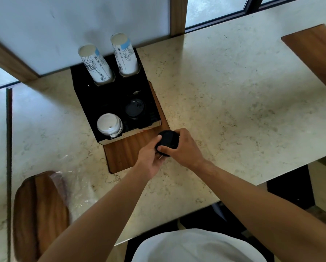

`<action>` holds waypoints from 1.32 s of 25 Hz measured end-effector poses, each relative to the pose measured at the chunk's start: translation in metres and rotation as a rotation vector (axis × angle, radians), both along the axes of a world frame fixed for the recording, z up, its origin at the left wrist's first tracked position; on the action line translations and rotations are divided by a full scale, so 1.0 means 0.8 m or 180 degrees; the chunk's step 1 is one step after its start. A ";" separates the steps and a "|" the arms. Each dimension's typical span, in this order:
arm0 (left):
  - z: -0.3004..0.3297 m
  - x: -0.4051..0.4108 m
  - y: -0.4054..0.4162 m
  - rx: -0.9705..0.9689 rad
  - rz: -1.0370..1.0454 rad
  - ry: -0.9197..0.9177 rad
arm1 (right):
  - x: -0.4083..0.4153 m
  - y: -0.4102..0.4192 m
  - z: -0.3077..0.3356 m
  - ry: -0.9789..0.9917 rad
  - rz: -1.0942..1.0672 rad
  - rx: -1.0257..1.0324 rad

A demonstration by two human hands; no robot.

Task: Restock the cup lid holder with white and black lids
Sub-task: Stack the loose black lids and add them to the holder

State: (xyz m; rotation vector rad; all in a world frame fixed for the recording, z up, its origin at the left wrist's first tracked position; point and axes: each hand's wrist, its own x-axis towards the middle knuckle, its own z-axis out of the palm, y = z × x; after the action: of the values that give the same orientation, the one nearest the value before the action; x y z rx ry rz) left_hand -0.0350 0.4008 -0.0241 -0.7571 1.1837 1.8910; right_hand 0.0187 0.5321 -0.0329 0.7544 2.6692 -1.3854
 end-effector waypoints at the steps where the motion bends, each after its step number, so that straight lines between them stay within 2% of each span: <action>1: 0.000 0.000 0.001 -0.0030 0.0000 0.0051 | 0.004 0.002 0.002 0.0066 -0.0017 -0.0255; 3: 0.000 0.000 -0.001 -0.0069 -0.0009 0.0112 | 0.009 0.008 0.005 0.0183 -0.0162 -0.0788; 7: 0.001 0.003 -0.004 -0.0081 -0.0239 0.0209 | 0.009 0.026 0.003 0.0043 -0.1035 -0.1732; 10: 0.001 0.005 -0.002 -0.0133 -0.0386 0.0282 | 0.016 0.035 -0.001 0.0092 -0.1040 -0.2205; 15: 0.001 0.007 -0.004 -0.0386 -0.0767 0.0427 | 0.026 0.042 -0.006 0.0307 -0.1121 -0.2008; 22: 0.002 0.002 -0.008 -0.0687 -0.0892 0.0613 | 0.029 0.041 -0.009 0.0343 -0.1276 -0.2001; 26: 0.004 -0.003 -0.018 -0.0787 -0.0789 0.0712 | 0.017 0.036 -0.005 0.0240 -0.1351 -0.2176; 33: 0.029 -0.045 -0.051 -0.0965 -0.0342 0.0668 | -0.045 0.009 0.018 0.0164 -0.0894 -0.2089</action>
State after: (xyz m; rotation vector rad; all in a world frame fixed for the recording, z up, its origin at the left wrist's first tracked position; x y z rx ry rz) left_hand -0.0714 0.3601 -0.0006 -0.6485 1.6360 1.7549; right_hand -0.0174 0.5394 -0.0189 1.0222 1.9607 -2.1914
